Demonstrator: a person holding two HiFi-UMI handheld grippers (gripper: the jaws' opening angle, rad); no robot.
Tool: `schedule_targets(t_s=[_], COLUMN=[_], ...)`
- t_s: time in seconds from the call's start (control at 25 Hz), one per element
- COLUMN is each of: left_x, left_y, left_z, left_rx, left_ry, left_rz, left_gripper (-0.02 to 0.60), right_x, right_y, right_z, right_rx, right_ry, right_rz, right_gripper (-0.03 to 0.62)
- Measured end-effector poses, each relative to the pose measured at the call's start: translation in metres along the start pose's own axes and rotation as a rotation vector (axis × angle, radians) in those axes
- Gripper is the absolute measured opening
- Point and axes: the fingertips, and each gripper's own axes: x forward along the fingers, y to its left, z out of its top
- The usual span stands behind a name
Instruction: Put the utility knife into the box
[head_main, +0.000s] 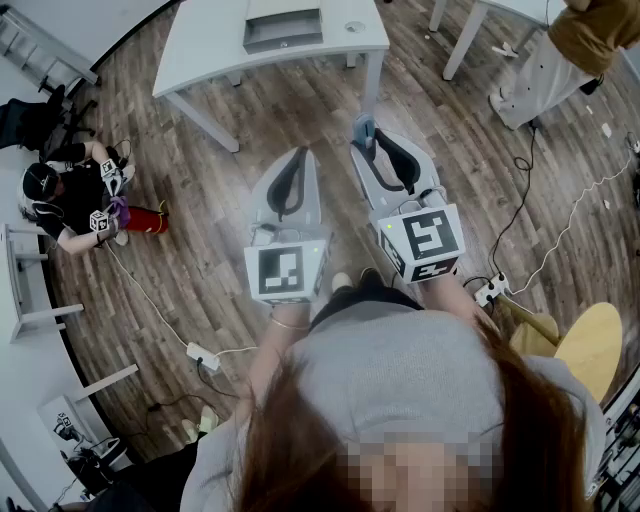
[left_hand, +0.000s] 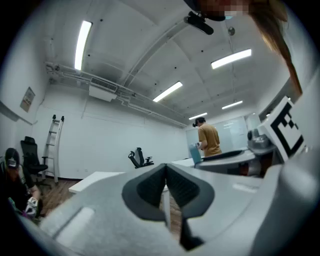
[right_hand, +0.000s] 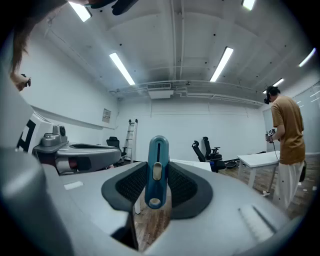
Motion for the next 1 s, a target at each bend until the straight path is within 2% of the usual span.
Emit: schedule_targets(t_s=[0.56, 1.0], left_x=[0.003, 0.014], left_y=[-0.005, -0.019], left_z=[-0.006, -0.003], left_rx=[-0.001, 0.002], left_ry=[0.019, 0.014], left_rz=[-0.003, 0.039], left_gripper=[-0.006, -0.006], right_x=[-0.002, -0.006], right_y=[0.000, -0.020], right_z=[0.004, 0.002], right_rx=[0.033, 0.040], right_ry=[-0.027, -0.040], right_rz=[0.016, 0.047], right_gripper=[0.137, 0.137])
